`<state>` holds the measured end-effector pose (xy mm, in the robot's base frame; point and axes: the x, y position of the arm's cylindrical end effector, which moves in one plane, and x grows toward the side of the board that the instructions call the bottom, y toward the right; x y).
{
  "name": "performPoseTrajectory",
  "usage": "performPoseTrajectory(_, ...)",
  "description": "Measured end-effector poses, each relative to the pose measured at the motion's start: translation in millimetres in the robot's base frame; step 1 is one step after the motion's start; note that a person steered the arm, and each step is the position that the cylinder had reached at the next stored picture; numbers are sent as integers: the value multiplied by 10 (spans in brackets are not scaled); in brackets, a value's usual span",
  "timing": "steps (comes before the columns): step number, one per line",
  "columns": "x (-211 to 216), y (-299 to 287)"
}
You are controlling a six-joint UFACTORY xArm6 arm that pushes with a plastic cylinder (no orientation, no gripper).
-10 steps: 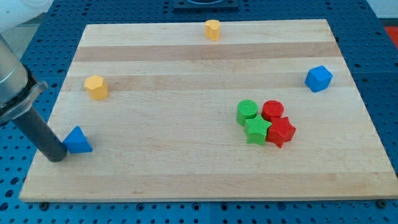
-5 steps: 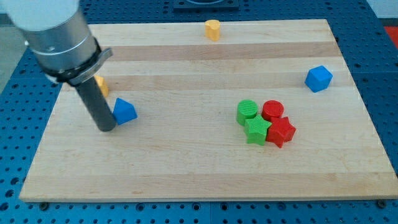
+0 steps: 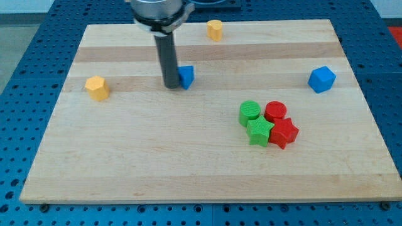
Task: Move the yellow heart closer to the red circle
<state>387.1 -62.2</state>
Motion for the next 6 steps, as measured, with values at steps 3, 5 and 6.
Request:
performPoseTrajectory(3,512,-698)
performPoseTrajectory(5,701,-1793)
performPoseTrajectory(6,406,-2035)
